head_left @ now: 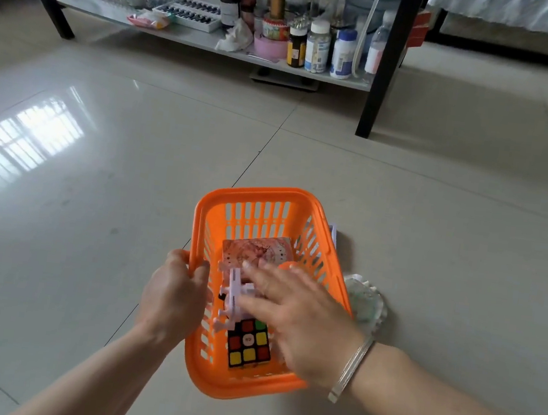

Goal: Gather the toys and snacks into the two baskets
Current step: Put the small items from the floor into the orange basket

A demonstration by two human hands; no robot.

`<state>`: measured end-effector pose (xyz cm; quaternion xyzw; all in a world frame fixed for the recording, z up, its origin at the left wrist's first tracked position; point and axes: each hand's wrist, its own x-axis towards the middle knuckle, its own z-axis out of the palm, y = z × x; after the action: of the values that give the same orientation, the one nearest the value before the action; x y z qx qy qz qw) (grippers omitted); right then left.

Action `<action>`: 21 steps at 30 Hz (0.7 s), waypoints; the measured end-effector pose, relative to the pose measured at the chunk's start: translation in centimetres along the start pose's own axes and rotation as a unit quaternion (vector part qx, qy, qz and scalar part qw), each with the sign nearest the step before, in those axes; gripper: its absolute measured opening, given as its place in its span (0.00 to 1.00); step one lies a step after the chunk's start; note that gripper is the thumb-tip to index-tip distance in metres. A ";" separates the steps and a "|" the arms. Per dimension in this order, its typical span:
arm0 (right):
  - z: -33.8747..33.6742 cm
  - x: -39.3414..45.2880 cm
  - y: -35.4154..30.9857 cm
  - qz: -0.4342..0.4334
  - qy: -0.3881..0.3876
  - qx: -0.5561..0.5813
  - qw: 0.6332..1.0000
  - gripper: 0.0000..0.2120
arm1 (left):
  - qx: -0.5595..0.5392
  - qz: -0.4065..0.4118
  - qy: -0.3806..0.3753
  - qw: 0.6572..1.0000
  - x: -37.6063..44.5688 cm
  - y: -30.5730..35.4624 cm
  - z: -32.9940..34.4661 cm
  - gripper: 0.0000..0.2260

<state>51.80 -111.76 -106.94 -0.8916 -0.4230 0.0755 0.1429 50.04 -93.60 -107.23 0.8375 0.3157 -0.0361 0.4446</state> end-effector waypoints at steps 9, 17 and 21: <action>1.4 0.6 8.4 0.263 0.109 -0.030 0.958 0.29 | 0.006 -0.024 0.008 1.000 -0.3 -1.8 -0.4 0.08; 5.4 0.8 14.1 0.353 -0.036 -0.015 0.935 0.36 | 0.011 -0.038 0.021 0.999 0.4 -1.9 0.1 0.08; 6.7 4.3 16.3 0.333 -0.083 -0.032 0.939 0.42 | 0.008 -0.051 0.032 0.998 0.7 -2.1 0.0 0.08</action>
<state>64.74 -116.89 -118.53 -0.9761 -0.1143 0.1792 0.0450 49.41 -92.43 -109.01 0.8247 0.3716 -0.0348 0.4249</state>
